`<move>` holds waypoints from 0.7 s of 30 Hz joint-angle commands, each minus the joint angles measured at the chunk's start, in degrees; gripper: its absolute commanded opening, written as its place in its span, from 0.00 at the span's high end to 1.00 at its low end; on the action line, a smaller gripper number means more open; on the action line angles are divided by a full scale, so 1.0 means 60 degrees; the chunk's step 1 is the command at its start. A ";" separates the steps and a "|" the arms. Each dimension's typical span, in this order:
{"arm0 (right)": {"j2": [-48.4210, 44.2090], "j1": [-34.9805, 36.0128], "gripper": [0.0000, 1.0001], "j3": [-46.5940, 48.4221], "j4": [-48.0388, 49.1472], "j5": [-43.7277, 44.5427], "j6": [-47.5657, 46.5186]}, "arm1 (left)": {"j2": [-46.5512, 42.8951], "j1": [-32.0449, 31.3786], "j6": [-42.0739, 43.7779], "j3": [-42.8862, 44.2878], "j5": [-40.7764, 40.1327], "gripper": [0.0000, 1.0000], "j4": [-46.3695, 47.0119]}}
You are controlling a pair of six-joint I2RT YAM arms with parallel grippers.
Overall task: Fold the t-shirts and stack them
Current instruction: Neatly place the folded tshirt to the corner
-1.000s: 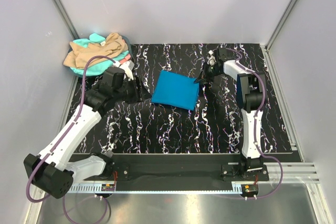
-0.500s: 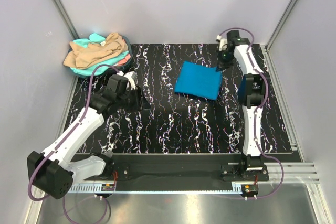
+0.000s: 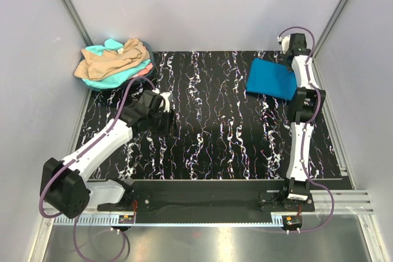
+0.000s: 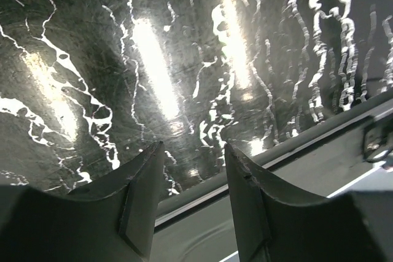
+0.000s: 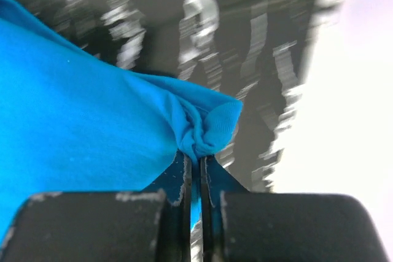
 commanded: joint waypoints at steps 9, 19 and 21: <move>0.1029 -0.0440 1.00 0.0167 0.6498 0.0781 -0.3163 | 0.0500 -0.0024 0.1108 0.0496 -0.1206 0.51 -0.0641; 0.2040 -0.0572 1.00 0.0565 0.8562 0.0252 -0.3720 | 0.0836 0.0254 0.1020 0.0541 -0.1177 0.52 -0.1022; 0.2129 -0.0586 1.00 0.0652 0.8622 0.0164 -0.3677 | 0.0836 0.0357 0.0977 0.0555 -0.1133 0.52 -0.1139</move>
